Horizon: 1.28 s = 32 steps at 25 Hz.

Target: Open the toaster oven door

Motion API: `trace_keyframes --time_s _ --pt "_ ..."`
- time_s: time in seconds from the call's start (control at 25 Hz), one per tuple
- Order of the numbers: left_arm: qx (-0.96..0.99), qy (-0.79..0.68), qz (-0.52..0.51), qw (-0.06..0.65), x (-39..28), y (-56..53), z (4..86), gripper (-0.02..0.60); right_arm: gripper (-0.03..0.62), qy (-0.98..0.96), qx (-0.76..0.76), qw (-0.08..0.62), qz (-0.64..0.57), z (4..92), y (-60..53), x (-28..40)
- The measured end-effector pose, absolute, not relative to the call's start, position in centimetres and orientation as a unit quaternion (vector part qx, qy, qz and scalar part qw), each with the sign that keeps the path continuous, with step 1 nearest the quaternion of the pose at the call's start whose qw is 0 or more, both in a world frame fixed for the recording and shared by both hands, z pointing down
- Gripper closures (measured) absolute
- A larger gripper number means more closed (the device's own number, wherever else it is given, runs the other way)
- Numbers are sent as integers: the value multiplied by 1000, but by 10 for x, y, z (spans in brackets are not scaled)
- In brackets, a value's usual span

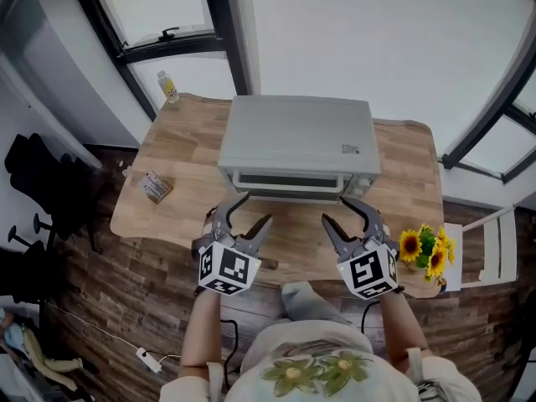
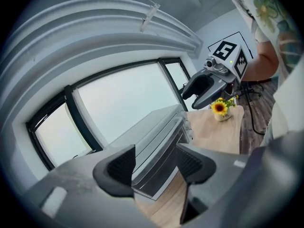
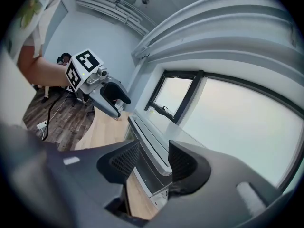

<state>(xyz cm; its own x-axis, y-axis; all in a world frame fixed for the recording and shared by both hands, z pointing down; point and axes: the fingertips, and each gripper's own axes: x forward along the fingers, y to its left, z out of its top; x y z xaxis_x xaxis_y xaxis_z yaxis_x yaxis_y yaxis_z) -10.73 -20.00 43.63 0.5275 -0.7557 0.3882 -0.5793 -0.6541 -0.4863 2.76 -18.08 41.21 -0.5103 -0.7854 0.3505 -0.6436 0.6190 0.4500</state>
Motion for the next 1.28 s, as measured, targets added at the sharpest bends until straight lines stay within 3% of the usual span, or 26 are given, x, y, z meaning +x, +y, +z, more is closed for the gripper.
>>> trace_keyframes --time_s 0.44,0.84,0.96,1.28 --pt "-870 344 -335 109 -107 -241 478 314 410 -851 366 359 -114 455 -225 15" --pt "-852 308 -404 129 -106 -263 508 317 411 -840 345 411 -83 491 -247 21" --pt "-845 328 -401 134 -109 -268 505 403 432 -839 352 408 -82 493 -251 24" --pt "-855 333 -385 93 -110 -268 506 408 445 -846 354 392 -74 493 -251 25"
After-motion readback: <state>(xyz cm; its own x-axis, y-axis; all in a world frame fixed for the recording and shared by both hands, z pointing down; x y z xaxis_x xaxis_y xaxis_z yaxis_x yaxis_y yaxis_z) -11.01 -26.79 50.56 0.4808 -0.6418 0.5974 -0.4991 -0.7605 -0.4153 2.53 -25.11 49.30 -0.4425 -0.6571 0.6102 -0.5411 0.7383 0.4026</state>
